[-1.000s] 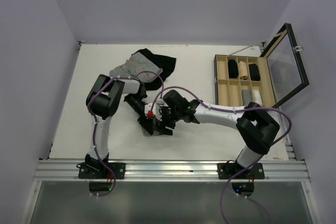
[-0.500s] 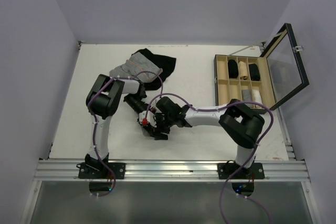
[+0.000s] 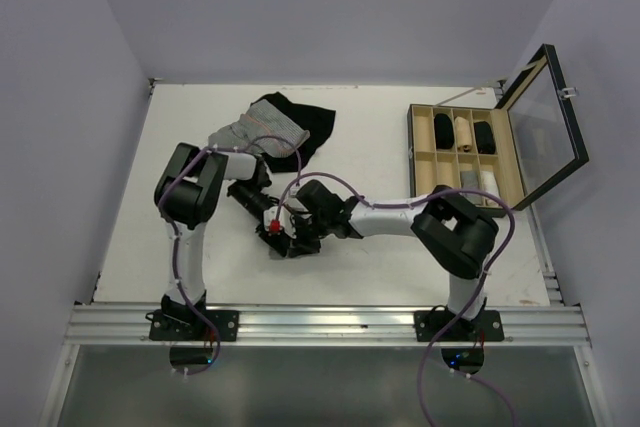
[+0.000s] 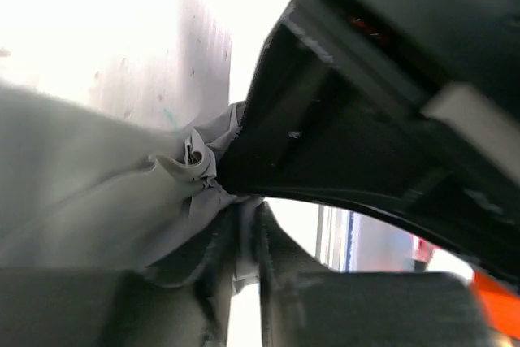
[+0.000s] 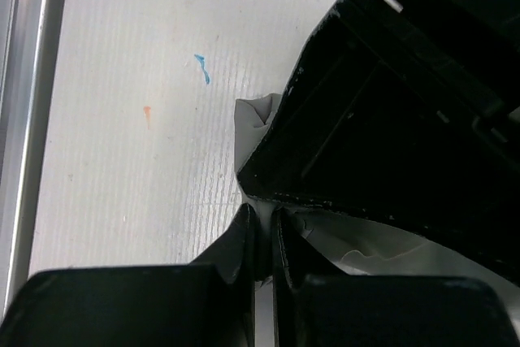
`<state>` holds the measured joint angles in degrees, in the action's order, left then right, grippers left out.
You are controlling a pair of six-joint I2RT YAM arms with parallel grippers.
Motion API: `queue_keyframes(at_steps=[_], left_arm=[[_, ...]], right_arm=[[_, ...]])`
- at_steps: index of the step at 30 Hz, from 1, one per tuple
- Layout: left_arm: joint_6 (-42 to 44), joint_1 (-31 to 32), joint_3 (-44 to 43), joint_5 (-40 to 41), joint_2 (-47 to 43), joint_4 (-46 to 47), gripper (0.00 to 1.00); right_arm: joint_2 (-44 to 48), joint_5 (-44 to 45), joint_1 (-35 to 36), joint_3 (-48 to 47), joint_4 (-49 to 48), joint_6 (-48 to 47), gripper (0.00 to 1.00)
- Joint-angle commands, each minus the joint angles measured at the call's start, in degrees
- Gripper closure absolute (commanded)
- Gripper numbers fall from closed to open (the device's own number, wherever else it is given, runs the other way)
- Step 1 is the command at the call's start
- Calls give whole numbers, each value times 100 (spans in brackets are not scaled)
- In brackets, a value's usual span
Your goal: Roll the underwear
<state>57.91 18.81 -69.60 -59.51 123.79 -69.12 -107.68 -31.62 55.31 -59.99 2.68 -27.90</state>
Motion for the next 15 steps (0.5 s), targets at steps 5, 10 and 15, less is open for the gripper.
queue_keyframes(at_steps=[5,10,15], left_arm=[[-25,-720,166,10,-1600,1295,67],[0,-1457,499,62,-2638,1454,61],[457,-1793,1693,509,-4308,2051,57]], right_arm=[[-605,-915,-20,-197,646,381,100],[-930,-1425,-222,-478,761,812,100],[-1438,-1909,-415,-821,848,1260,100]])
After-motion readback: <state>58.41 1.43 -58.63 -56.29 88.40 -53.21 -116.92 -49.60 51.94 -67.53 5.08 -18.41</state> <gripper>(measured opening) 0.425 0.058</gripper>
